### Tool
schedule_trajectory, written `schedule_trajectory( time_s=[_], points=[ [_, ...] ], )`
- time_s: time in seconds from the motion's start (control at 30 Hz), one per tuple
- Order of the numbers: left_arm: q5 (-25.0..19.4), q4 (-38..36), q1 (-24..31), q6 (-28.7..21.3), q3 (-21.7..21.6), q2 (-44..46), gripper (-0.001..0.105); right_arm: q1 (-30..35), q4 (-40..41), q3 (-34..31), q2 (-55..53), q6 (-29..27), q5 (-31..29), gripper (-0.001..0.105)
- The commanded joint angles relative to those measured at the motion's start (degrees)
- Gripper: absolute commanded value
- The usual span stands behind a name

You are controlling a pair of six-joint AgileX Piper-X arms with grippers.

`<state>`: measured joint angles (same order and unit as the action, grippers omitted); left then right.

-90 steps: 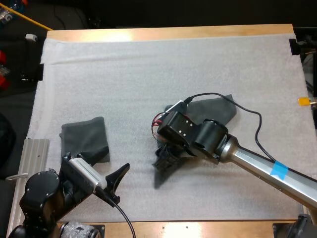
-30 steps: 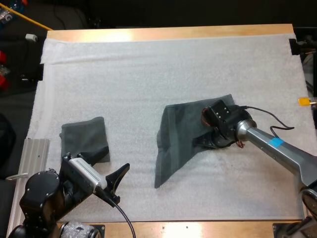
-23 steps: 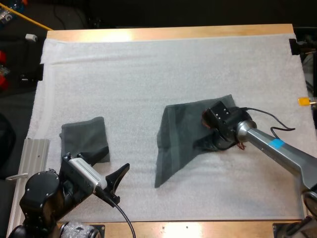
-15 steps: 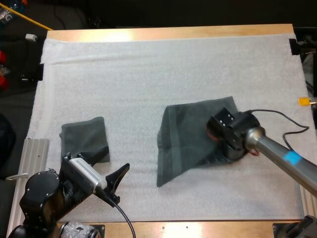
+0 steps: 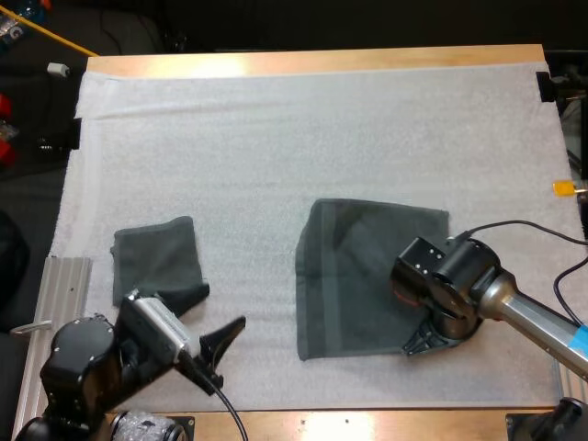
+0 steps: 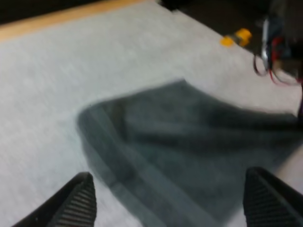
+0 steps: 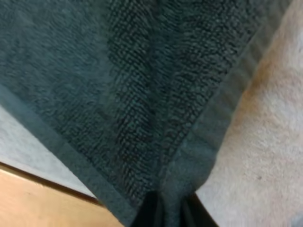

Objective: Pick towel from pile, fold and stack

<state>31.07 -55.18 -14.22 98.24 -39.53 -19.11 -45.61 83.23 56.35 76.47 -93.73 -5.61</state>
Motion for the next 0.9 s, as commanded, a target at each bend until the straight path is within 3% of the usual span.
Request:
schedule_trajectory(
  time_s=[0.0, 0.23, 0.5, 0.87],
  points=[
    [0.69, -2.48, -0.42, 0.3, -0.31, -0.19, 0.063, -0.09, 1.32, -0.19, -0.52, 0.58, -0.23, 0.0],
    [4.73, -6.17, -4.97, 1.86, 4.13, -1.21, 0.063, -0.09, -1.91, -2.54, -0.52, 3.94, -1.06, 0.0],
    [4.26, -3.71, -10.71, 3.5, 5.59, -10.78, 0.063, -0.09, -5.06, -7.7, -0.52, 6.57, -0.76, 0.0],
    [-9.08, 2.61, -27.08, 1.53, 5.59, -29.18, 0.058, -0.09, -8.3, -9.93, -0.52, 8.96, -0.52, 0.0]
  ],
)
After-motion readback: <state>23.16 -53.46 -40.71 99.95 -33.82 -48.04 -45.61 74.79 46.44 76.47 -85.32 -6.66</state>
